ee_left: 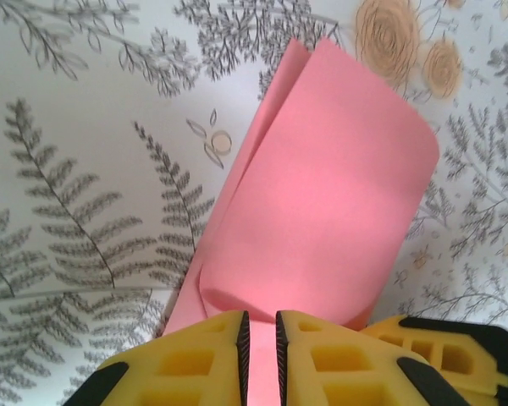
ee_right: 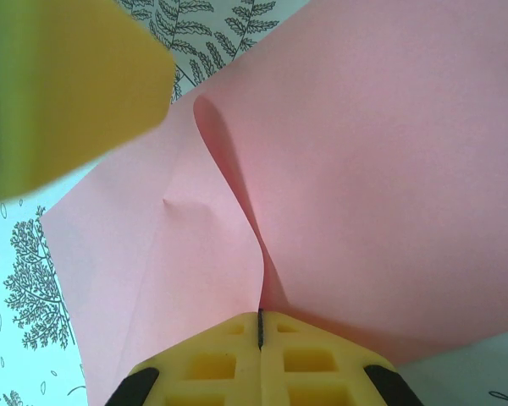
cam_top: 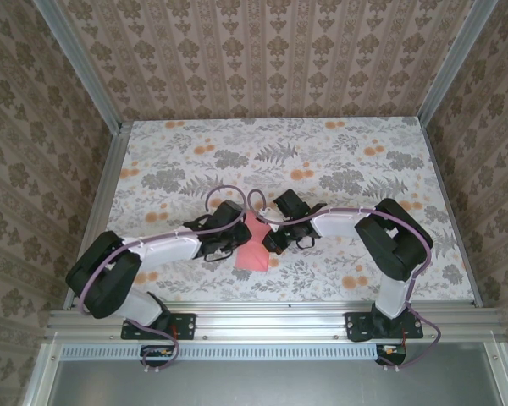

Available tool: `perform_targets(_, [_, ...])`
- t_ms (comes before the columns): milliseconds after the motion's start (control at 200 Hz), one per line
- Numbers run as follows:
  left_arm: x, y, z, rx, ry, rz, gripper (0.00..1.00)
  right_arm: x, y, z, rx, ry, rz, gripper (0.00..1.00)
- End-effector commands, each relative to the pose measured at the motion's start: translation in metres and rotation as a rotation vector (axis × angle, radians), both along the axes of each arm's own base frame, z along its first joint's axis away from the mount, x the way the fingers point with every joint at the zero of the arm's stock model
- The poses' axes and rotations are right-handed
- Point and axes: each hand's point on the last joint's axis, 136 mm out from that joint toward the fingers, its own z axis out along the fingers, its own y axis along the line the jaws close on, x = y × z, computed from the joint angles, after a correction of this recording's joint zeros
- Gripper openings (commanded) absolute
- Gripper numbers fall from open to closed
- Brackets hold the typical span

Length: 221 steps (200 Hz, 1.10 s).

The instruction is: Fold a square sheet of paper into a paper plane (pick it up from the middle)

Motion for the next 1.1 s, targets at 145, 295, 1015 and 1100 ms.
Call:
perform_targets(145, [-0.001,-0.012,-0.010,-0.072,-0.001,-0.072,0.19,-0.006,-0.021,-0.031,-0.126,0.054,-0.031,0.01])
perform_targets(295, [-0.005,-0.008,-0.027,-0.037,0.037,-0.067,0.18,-0.007,-0.021,-0.032,-0.129,0.056,-0.031,0.01])
perform_targets(1015, [-0.018,-0.012,0.015,-0.063,-0.008,-0.050,0.19,-0.007,-0.023,-0.030,-0.133,0.050,-0.038,0.01])
perform_targets(1100, [-0.023,-0.022,0.008,-0.097,0.016,-0.051,0.18,-0.007,-0.023,-0.030,-0.132,0.049,-0.039,0.01])
